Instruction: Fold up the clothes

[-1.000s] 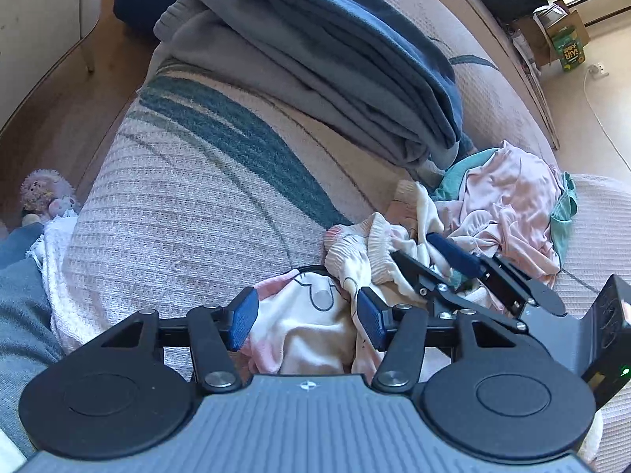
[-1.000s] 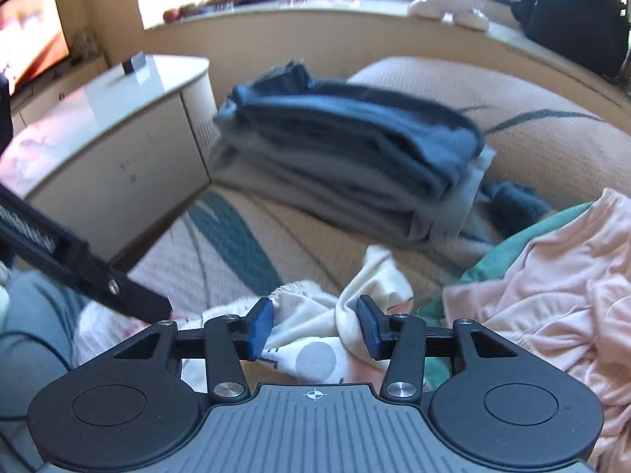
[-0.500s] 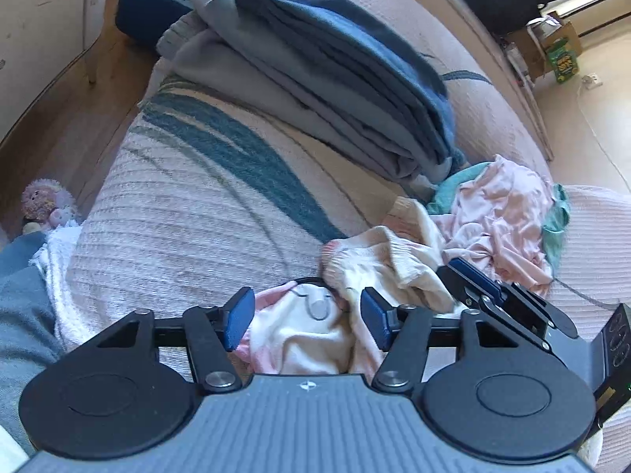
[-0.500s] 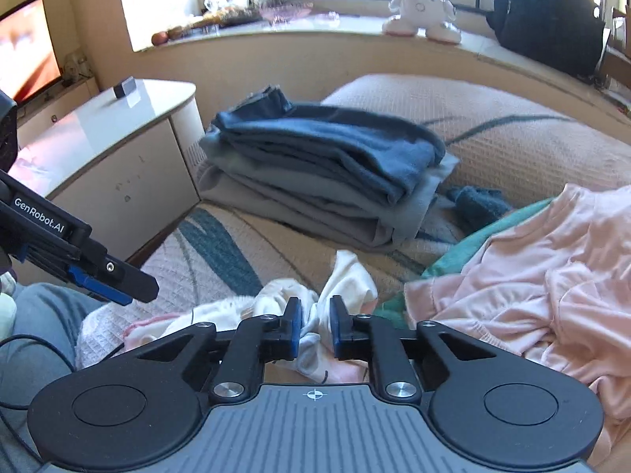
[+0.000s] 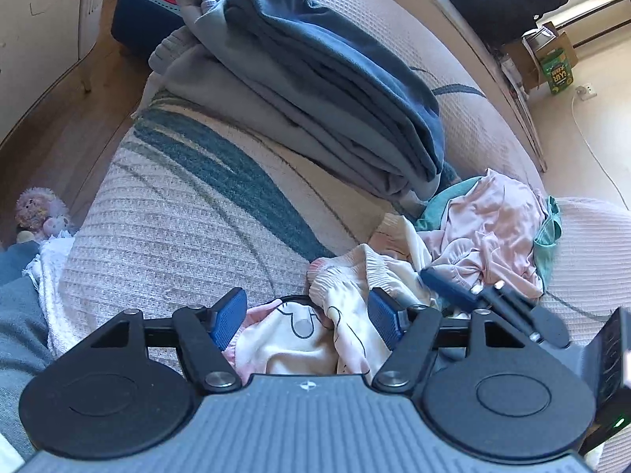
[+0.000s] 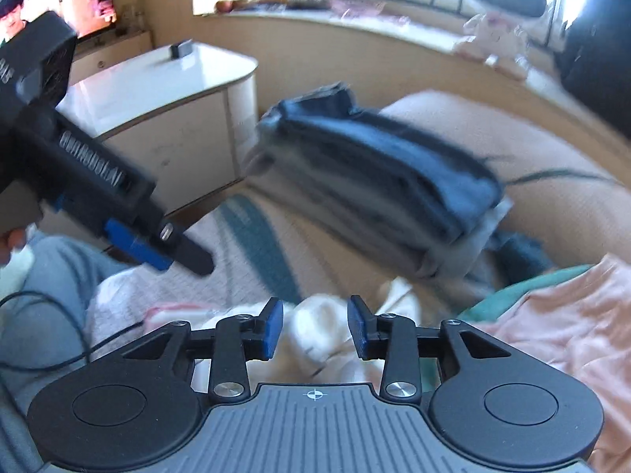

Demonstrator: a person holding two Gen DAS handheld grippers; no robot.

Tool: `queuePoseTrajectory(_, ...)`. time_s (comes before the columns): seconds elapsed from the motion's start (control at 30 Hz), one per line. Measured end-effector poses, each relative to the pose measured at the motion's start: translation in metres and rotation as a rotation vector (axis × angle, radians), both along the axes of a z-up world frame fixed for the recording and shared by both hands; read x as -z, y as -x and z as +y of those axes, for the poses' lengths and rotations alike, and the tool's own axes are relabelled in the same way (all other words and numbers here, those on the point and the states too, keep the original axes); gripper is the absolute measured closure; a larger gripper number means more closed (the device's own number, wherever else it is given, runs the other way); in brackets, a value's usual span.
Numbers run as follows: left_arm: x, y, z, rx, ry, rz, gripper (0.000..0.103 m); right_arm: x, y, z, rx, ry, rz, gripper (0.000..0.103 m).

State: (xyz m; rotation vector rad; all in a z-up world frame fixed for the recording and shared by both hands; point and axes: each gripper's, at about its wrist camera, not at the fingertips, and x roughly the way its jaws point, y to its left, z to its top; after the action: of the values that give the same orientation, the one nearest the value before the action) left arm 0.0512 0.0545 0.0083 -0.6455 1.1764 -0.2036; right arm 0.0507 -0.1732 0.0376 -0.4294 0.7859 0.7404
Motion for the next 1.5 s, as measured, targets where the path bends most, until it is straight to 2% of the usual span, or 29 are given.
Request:
queuePoseTrajectory(0.07, 0.0, -0.003, -0.002, 0.01, 0.02, 0.006, 0.037, 0.005, 0.002, -0.001, -0.003, 0.014, 0.013, 0.068)
queuePoseTrajectory(0.13, -0.001, -0.006, -0.006, 0.012, 0.048, 0.011, 0.036, 0.009, 0.005, -0.001, -0.006, 0.027, 0.025, 0.074)
queuePoseTrajectory(0.17, -0.002, -0.008, -0.009, 0.013, 0.063, 0.014, 0.034, 0.011, 0.006, -0.002, -0.007, 0.034, 0.032, 0.091)
queuePoseTrajectory(0.2, -0.003, -0.01, -0.012, 0.013, 0.077, 0.016, 0.029, 0.014, 0.007, -0.002, -0.009, 0.041, 0.038, 0.099)
queuePoseTrajectory(0.3, -0.007, -0.015, -0.025, 0.025, 0.131, 0.018, 0.027, 0.007, 0.015, -0.011, 0.002, -0.053, 0.06, 0.1)
queuePoseTrajectory(0.4, -0.012, -0.019, -0.04, 0.055, 0.16, 0.02, 0.028, 0.0, 0.022, -0.016, 0.034, -0.121, 0.05, 0.1)
queuePoseTrajectory(0.5, -0.012, -0.018, -0.047, 0.046, 0.16, 0.022, 0.035, -0.005, 0.025, -0.022, 0.057, -0.176, 0.059, 0.1)
queuePoseTrajectory(0.63, -0.004, -0.017, -0.051, 0.037, 0.15, 0.053, 0.065, -0.006, 0.029, -0.022, 0.049, -0.204, 0.073, 0.1)
queuePoseTrajectory(0.67, -0.001, -0.017, -0.052, 0.037, 0.145, 0.061, 0.065, -0.006, 0.03, -0.022, 0.045, -0.209, 0.079, 0.1)
queuePoseTrajectory(0.7, 0.001, -0.017, -0.051, 0.033, 0.138, 0.066, 0.069, -0.005, 0.031, -0.021, 0.042, -0.213, 0.085, 0.1)
queuePoseTrajectory(0.8, 0.007, -0.017, -0.049, 0.012, 0.104, 0.073, 0.086, -0.003, 0.036, -0.017, 0.024, -0.209, 0.101, 0.1)
queuePoseTrajectory(0.93, 0.016, -0.016, -0.048, 0.019, 0.062, 0.098, 0.089, -0.002, 0.038, -0.018, 0.02, -0.19, 0.114, 0.098)
queuePoseTrajectory(1.07, 0.022, -0.012, -0.046, 0.038, -0.026, 0.088, 0.089, -0.014, 0.035, -0.025, 0.03, -0.153, 0.096, 0.087)
queuePoseTrajectory(1.13, 0.023, -0.01, -0.043, 0.044, -0.002, 0.093, 0.089, -0.022, 0.03, -0.026, 0.055, -0.149, 0.062, 0.085)
queuePoseTrajectory(1.23, 0.019, -0.009, -0.044, 0.055, -0.007, 0.08, 0.089, -0.029, 0.016, -0.021, 0.074, -0.142, 0.016, 0.081)
queuePoseTrajectory(1.3, 0.014, -0.006, -0.045, 0.065, -0.008, 0.067, 0.089, -0.025, 0.004, -0.012, 0.07, -0.117, 0.013, 0.069)
queuePoseTrajectory(1.33, 0.011, -0.005, -0.045, 0.068, -0.016, 0.059, 0.091, -0.021, -0.001, -0.006, 0.061, -0.103, 0.02, 0.067)
queuePoseTrajectory(1.43, 0.005, 0.0, -0.044, 0.074, -0.066, 0.024, 0.09, -0.005, -0.013, 0.007, 0.054, -0.038, 0.042, 0.067)
queuePoseTrajectory(1.5, 0.004, 0.002, -0.041, 0.079, -0.05, 0.022, 0.09, 0.009, -0.02, 0.009, 0.065, 0.001, 0.06, 0.068)
